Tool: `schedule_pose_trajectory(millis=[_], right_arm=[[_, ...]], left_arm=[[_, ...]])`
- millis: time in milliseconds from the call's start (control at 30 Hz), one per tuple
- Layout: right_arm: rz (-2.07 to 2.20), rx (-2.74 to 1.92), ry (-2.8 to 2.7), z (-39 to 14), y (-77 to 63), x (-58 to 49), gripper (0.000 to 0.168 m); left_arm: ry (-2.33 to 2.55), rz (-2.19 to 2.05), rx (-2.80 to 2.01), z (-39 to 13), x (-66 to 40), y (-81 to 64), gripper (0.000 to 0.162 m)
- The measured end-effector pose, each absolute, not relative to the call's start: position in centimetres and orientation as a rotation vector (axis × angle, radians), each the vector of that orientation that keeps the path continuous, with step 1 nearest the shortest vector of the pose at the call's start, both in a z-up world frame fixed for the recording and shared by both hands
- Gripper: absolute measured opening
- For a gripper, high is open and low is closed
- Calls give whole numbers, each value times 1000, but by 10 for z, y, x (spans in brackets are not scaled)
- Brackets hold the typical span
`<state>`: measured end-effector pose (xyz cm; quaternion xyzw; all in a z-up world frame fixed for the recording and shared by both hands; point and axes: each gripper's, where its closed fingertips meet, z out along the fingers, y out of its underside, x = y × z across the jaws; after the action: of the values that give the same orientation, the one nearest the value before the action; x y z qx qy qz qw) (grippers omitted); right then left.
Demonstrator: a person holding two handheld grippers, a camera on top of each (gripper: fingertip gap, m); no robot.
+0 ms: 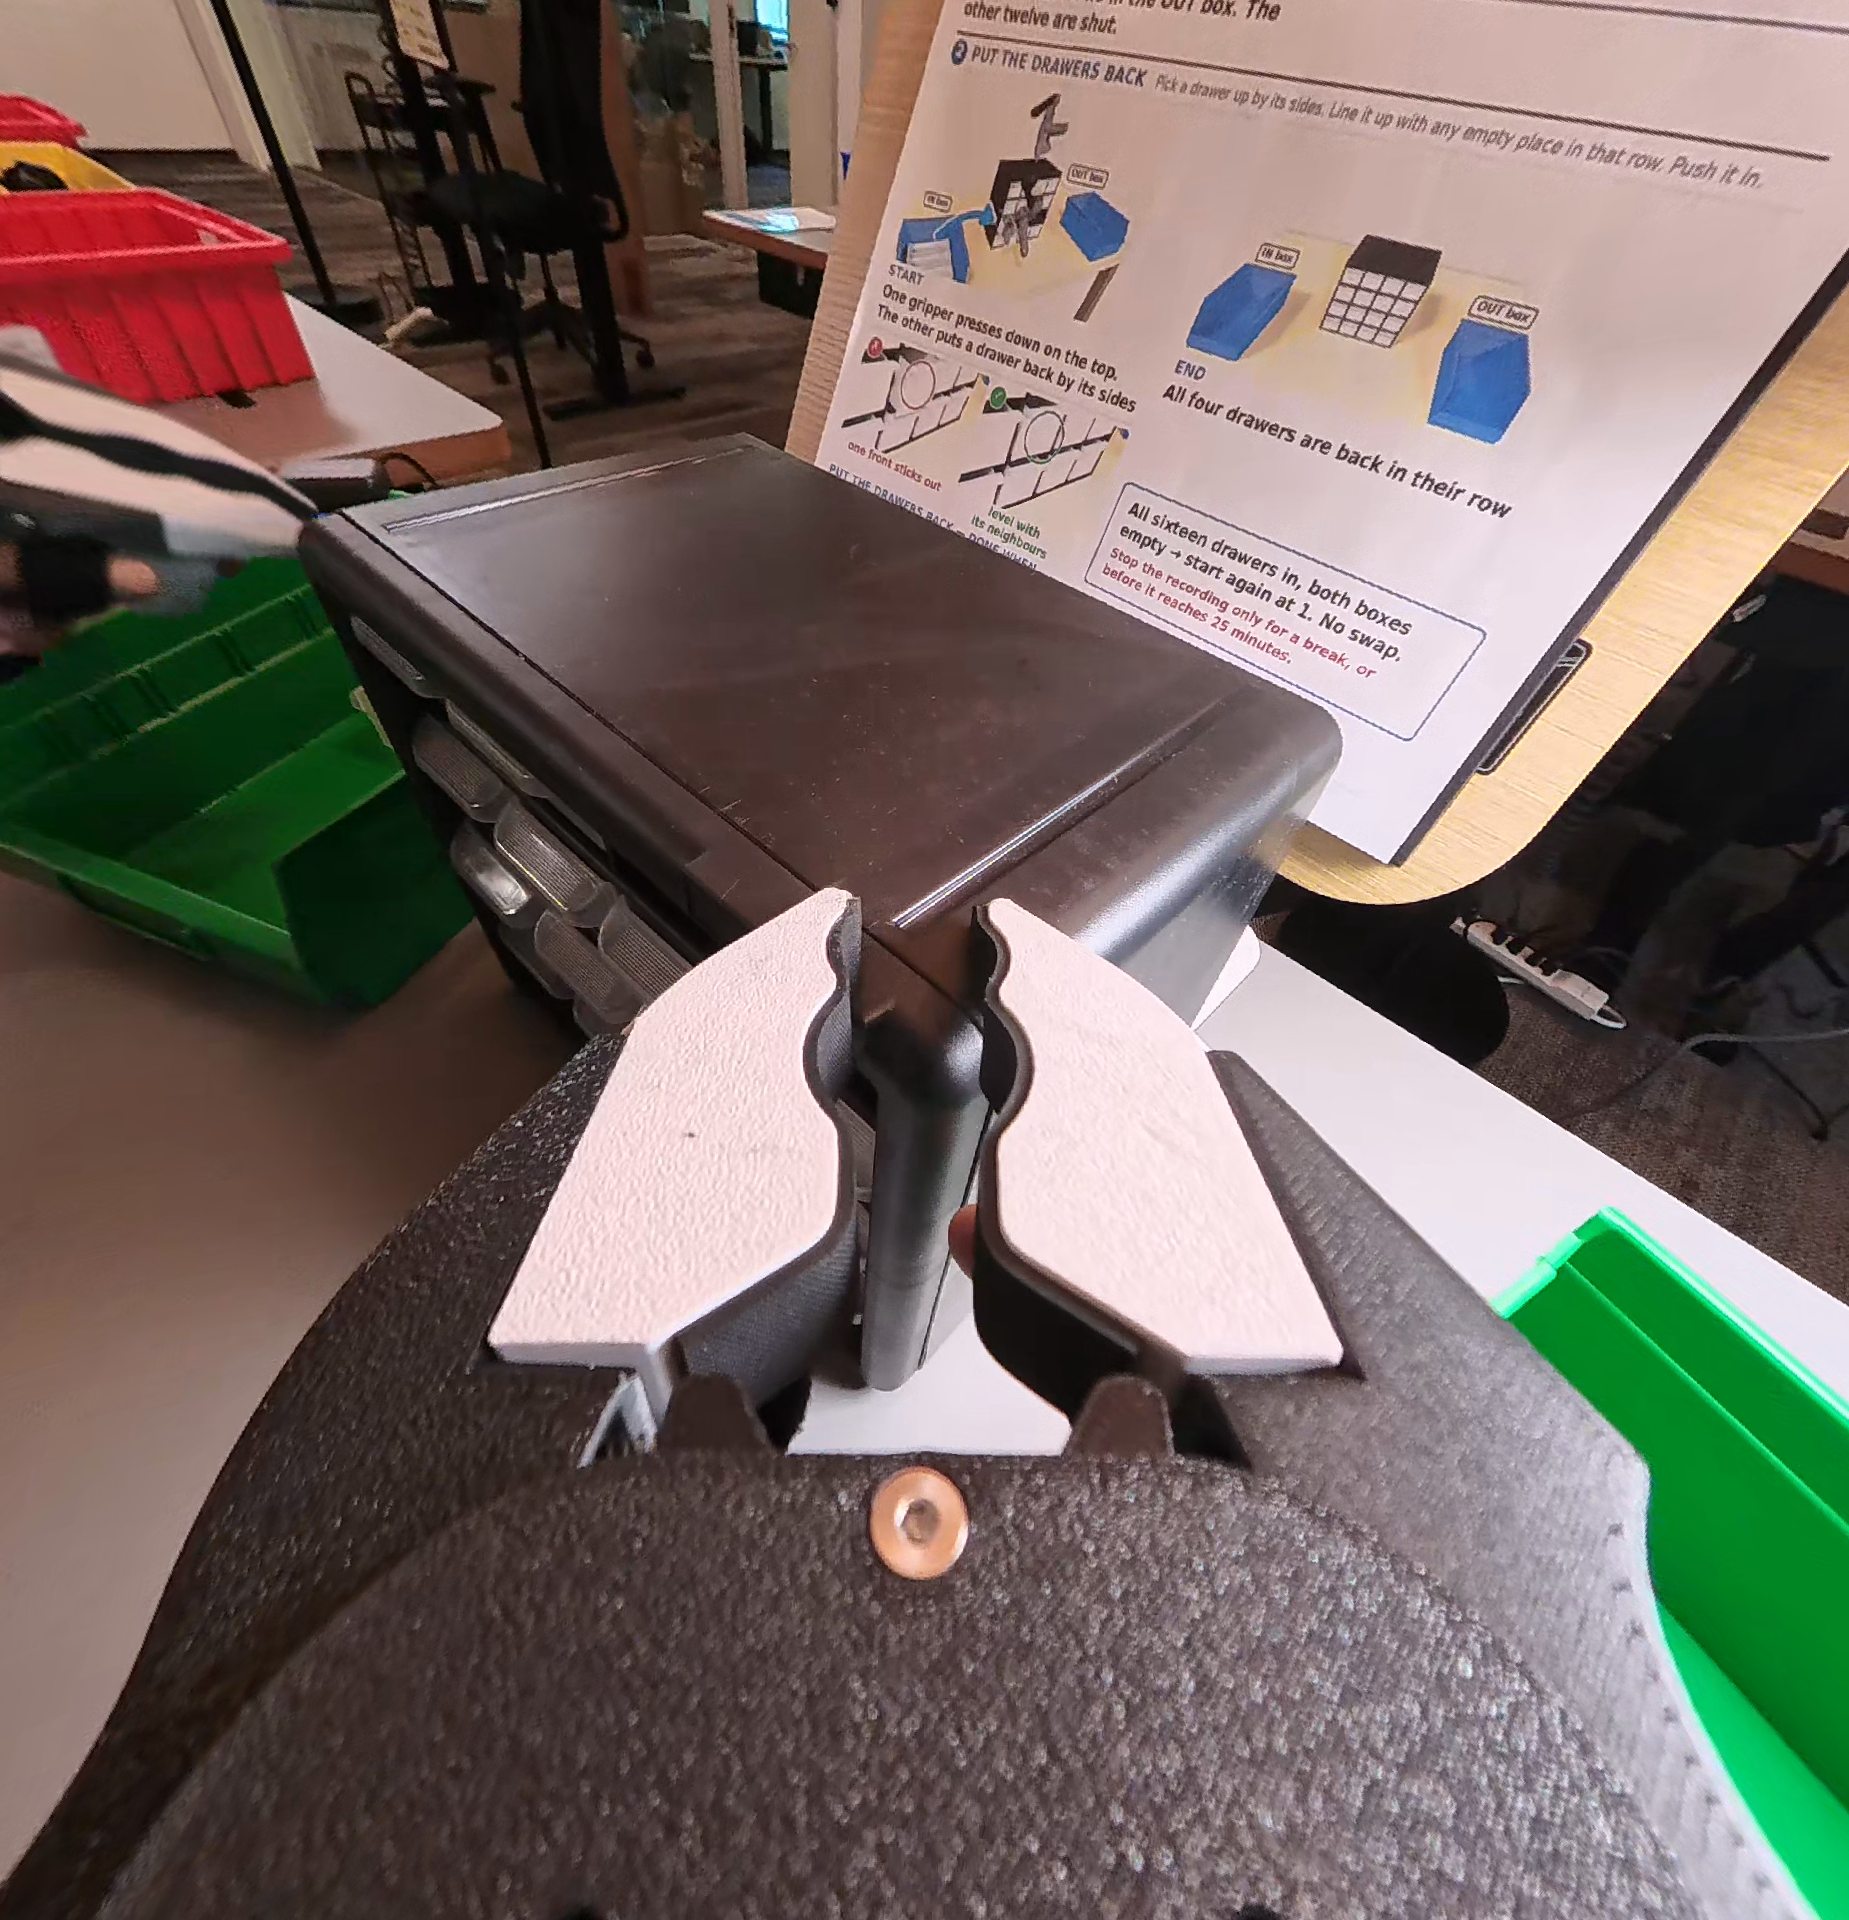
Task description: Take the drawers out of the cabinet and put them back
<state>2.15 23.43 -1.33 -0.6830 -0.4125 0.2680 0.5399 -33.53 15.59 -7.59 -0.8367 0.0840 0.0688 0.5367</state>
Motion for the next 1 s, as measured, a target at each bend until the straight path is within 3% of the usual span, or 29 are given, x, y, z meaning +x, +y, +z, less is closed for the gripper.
schedule_pose_trajectory(millis=[367, 500, 667, 833, 1000], right_arm=[[647, -1618, -977, -13, 233, 22, 21], [647, -1618, -979, -13, 233, 22, 21], [657, -1616, -973, -13, 233, 22, 21], [652, -1613, -966, -13, 232, 23, 21], [652, -1612, -961, -13, 232, 23, 21]], left_arm=[[389, 599, -2384, -190, -382, 167, 54], [418, 695, -2443, -202, -391, 164, 45], [526, 798, -2494, -213, -387, 156, 11], [652, 781, -2612, -215, -363, 138, 3], [766, 649, -2682, -213, -327, 123, 5]])
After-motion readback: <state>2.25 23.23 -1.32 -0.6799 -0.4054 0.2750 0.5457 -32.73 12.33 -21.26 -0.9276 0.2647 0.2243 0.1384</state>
